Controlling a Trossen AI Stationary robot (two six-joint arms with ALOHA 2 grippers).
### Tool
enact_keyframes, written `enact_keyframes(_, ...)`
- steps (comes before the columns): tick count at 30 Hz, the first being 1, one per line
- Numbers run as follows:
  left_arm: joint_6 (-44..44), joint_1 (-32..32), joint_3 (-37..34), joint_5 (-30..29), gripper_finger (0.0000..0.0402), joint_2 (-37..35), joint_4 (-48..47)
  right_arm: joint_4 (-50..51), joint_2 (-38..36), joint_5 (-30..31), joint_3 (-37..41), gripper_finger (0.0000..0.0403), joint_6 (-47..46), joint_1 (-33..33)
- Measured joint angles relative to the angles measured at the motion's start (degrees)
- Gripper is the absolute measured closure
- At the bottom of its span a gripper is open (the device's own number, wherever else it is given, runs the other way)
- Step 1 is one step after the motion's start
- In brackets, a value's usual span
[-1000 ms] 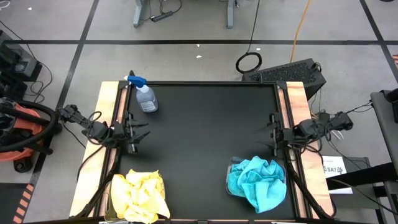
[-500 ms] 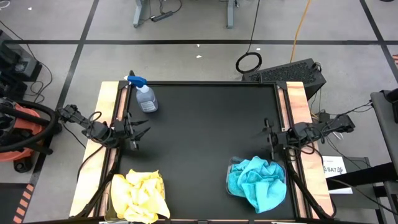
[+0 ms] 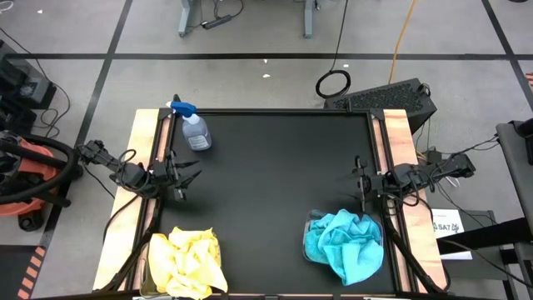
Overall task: Sort microfiber towel by color & place in baskets
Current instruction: Return to Home Position
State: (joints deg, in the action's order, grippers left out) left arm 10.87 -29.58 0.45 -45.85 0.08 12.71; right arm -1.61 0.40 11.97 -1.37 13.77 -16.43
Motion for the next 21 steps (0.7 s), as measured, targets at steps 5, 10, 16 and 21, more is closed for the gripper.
enact_keyframes(5,0.0,0.0,0.0,0.0,0.0226,0.0,0.0,0.0,0.0,0.0,0.0,0.0241,-1.1,0.0)
enact_keyframes(10,0.0,0.0,0.0,0.0,0.0226,0.0,0.0,0.0,0.0,0.0,0.0,0.0241,-1.1,0.0)
enact_keyframes(16,0.0,0.0,0.0,0.1,0.0226,0.0,0.0,0.0,0.0,0.0,0.0,0.0241,-1.1,0.0)
enact_keyframes(21,0.0,0.0,0.0,0.1,0.0226,0.0,0.0,0.0,0.0,0.0,0.0,0.0241,-1.1,0.0)
